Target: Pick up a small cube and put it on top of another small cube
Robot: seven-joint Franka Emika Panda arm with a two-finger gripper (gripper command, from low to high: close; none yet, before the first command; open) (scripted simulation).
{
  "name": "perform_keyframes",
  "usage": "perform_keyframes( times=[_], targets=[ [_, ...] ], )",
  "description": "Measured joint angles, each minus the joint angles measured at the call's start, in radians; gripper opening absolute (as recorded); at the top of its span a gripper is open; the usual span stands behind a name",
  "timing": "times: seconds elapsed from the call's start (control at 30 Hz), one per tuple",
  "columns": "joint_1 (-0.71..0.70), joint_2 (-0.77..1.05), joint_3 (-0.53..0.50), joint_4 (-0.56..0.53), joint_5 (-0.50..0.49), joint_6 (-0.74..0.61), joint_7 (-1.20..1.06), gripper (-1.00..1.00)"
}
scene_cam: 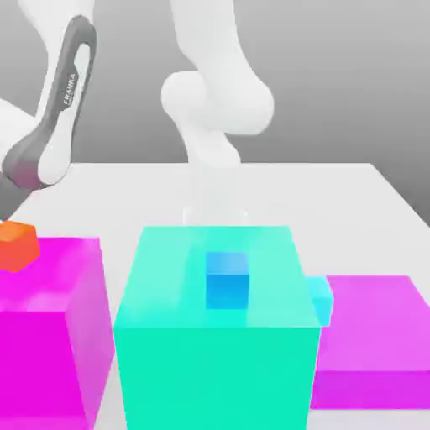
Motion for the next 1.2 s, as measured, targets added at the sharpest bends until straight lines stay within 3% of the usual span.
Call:
perform_keyframes(
  times=[0.63,0.83,0.87,1.1,1.2],
  targets=[
    [0.050,-0.100,-0.006,-0.208,0.495,0.084,0.862,0.00],
    [-0.050,0.077,0.131,-0.178,0.668,0.230,0.794,0.00],
    [-0.068,0.102,0.152,-0.173,0.682,0.251,0.783,-1.00],
    [-0.071,0.103,0.155,-0.173,0.680,0.253,0.786,-1.00],
    [-0.035,0.016,0.102,-0.193,0.608,0.186,0.841,-1.00]
  ],
)
